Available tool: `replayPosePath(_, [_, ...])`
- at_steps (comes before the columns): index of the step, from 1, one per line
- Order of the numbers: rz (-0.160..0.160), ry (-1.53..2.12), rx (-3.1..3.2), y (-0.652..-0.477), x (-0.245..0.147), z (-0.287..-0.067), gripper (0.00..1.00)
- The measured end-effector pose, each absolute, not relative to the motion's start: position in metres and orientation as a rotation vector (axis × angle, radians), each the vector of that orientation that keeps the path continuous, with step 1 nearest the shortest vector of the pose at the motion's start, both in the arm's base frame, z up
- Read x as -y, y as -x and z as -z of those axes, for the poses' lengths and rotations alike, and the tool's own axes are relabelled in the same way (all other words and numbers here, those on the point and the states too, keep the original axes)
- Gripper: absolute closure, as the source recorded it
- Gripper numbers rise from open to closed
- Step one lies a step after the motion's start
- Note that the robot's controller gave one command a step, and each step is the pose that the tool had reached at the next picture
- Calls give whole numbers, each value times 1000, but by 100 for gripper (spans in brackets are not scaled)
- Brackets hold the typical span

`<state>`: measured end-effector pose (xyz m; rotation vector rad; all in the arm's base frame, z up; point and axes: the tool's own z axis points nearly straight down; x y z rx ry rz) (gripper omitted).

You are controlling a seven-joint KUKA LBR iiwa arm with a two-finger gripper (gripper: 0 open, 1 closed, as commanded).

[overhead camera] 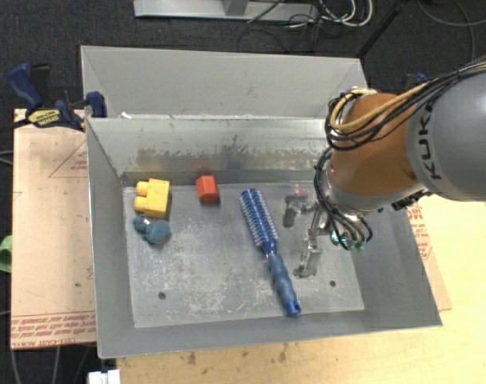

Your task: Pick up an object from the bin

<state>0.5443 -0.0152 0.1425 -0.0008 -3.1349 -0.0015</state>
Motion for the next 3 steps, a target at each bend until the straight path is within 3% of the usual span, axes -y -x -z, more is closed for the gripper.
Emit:
replayPosePath(1, [5,-588,3098,-535,-19,-80,0])
replayPosePath(2, [3,-112,3154,-542,20,-77,0])
replayPosePath(3, [2,-113,3149,-541,20,-77,100])
